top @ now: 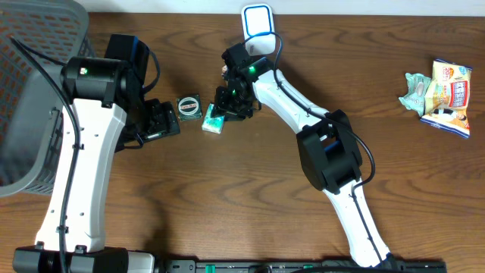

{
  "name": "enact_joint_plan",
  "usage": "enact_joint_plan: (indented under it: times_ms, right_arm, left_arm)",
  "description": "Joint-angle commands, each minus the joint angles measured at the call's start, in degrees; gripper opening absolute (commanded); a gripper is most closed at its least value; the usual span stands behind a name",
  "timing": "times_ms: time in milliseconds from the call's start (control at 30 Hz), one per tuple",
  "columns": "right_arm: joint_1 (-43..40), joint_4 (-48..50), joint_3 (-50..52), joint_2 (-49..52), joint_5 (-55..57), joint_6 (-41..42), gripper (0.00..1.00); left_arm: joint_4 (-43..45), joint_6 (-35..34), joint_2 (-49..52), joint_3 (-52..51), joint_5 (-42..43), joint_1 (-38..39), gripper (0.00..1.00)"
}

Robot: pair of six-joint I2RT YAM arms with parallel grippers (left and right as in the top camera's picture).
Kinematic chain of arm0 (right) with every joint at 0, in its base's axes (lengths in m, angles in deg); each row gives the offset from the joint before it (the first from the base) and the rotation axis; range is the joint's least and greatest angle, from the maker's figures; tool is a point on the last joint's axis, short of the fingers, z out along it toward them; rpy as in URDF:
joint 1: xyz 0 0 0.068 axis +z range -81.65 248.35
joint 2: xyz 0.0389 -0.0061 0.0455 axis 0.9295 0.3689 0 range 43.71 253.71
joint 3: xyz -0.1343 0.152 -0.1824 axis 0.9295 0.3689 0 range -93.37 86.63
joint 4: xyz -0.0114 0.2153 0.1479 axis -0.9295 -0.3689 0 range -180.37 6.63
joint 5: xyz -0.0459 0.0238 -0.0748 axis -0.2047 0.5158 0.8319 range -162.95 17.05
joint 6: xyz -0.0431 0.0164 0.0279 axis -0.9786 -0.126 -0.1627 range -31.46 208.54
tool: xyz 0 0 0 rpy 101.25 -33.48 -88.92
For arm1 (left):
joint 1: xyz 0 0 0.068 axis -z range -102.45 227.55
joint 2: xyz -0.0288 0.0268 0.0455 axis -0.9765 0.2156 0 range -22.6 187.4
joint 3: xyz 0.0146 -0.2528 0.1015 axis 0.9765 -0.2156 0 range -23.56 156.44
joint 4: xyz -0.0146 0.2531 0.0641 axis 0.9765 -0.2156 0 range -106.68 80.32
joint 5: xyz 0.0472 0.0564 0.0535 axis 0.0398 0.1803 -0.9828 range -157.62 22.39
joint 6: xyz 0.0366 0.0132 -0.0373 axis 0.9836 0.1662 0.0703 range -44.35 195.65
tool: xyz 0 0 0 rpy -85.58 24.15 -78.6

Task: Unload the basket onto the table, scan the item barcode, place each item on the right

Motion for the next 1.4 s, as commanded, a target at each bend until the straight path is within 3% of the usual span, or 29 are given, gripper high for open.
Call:
enact_joint_plan:
  times_ms: [0, 133, 167, 367, 567, 800, 1100, 1367]
  right_arm:
    - [0.4, -0.1, 1.2, 1.6, 2.5, 0.4, 0.31]
    - [0.3, -1.5, 1.4, 1.7, 2.2, -1.1, 0.02]
    - [0.3, -2.2, 1.4, 1.6, 1.6, -2.2, 0.01]
    - [-2.7, -6.4, 1.3, 0.8, -8.7, -12.0, 0.01]
    - [-9.4, -14.7, 1.3, -2.8, -17.5, -30.3, 0.01]
    - [-19.2, -31.1, 1.3, -7.7, -28.8, -57.1, 0.01]
    - [-28.1, -46.2, 1.3, -8.7, -40.5, -78.6, 0.01]
    - [-28.9, -46.2, 1.3, -8.9, -41.4, -78.3, 0.01]
  left_arm:
    - [-0.1, -0.1, 0.2, -0.1, -0.7, -0.1, 0.98]
    - [-0.1, -0.1, 0.2, -0.1, -0.7, -0.1, 0.98]
    - [-0.1, -0.1, 0.2, -0.1, -0.7, -0.1, 0.98]
    - [-0.1, -0.1, 0.2, -0.1, -0.7, -0.1, 0.98]
    - [-0.1, -0.1, 0.2, -0.1, -0.7, -0.1, 0.98]
    - [-0.1, -0.1, 0.2, -0.1, -0.7, -0.1, 0.98]
    - [-0.1, -0.1, 0.2, -0.1, -0.7, -0.1, 0.98]
    - [-0.1, -0.1, 0.2, -0.1, -0.7, -0.1, 0.98]
